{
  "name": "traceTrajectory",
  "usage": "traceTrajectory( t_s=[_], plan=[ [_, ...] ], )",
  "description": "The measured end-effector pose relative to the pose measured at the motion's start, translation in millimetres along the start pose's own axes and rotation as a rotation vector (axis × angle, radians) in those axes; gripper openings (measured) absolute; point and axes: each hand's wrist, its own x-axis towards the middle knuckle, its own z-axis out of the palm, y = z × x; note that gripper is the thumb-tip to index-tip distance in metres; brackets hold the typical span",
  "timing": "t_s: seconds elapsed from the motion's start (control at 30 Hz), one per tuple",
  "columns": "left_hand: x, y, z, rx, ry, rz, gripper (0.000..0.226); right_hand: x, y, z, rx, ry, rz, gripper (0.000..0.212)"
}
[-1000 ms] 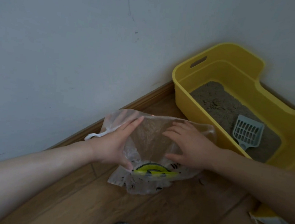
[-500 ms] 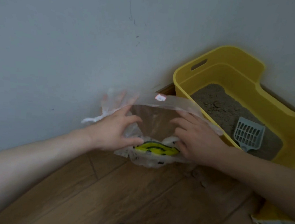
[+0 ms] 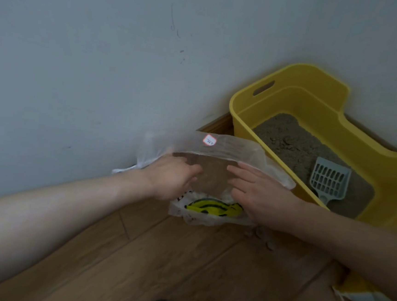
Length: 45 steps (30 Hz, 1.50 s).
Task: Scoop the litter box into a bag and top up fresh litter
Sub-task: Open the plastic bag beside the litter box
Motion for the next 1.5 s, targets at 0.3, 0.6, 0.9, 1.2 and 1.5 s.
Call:
traceTrajectory(
  t_s=[0.3,0.6,0.9,1.2,1.5],
  plan=[
    [-23.7,-13.4,41.5,-0.186,0.063,-0.088,0.115,-11.9,-2.4,2.2,0.124,-0.374,0.276,0.025],
    [-30.4,-10.8,28.7,-0.276,-0.082,-0.091,0.131,-3.6,6.8,-5.8,0.212,-0.455,0.352,0.016],
    [-30.5,1.8,-1.4,-0.152,0.434,0.224,0.04,-4.8,6.0,-7.2,0.236,-0.365,0.329,0.016],
    [-8.8,-24.7,-15.5,-0.066,0.222,-0.209,0.09,-20.3,5.4,-7.6,0.351,-0.437,0.374,0.018],
    [-7.5,-19.0,-15.4,-0.055,0.126,-0.157,0.126,-27.8,5.5,-3.4,0.378,-0.428,0.405,0.008]
  ],
)
